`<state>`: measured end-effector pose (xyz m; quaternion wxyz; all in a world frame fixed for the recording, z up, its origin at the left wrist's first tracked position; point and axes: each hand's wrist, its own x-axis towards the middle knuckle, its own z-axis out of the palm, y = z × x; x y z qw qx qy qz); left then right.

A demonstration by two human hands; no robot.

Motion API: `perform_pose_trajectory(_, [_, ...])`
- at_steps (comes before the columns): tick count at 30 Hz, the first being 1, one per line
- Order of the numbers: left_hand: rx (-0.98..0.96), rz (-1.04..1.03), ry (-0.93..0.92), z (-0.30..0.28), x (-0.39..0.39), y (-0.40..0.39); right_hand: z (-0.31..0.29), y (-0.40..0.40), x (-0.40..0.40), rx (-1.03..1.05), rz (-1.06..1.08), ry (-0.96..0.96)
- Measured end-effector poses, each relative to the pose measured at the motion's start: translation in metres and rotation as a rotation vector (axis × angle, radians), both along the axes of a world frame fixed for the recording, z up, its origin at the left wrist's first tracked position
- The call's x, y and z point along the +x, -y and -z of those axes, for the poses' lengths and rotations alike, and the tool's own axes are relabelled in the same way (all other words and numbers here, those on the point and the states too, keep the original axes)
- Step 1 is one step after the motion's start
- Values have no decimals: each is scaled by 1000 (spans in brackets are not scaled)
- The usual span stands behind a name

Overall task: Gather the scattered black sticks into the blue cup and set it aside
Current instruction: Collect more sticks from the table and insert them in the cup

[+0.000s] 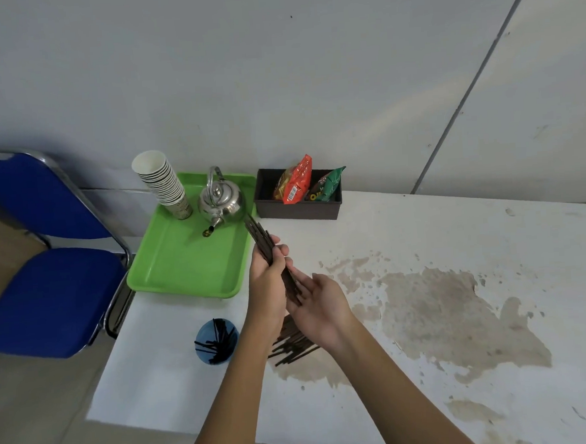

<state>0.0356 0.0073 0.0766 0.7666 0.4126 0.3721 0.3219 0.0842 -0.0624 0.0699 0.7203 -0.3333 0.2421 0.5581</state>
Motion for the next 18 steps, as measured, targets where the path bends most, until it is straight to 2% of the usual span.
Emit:
perform_pose_trajectory(5, [49,-11,-111,5,-9,8,-4,-3,-1,38,17,6])
perform_pose_trajectory(12, [300,-13,-186,-3,-18,25,-16,-6,-12,59,-42,-15])
perform_pose_trajectory(15, [488,3,-269,-2,-24,26,-21,-6,-14,98,-48,-4])
perform_pose_trajectory(18, [553,-7,-351,-2,-30,24,-29,-9,-18,105,-59,45])
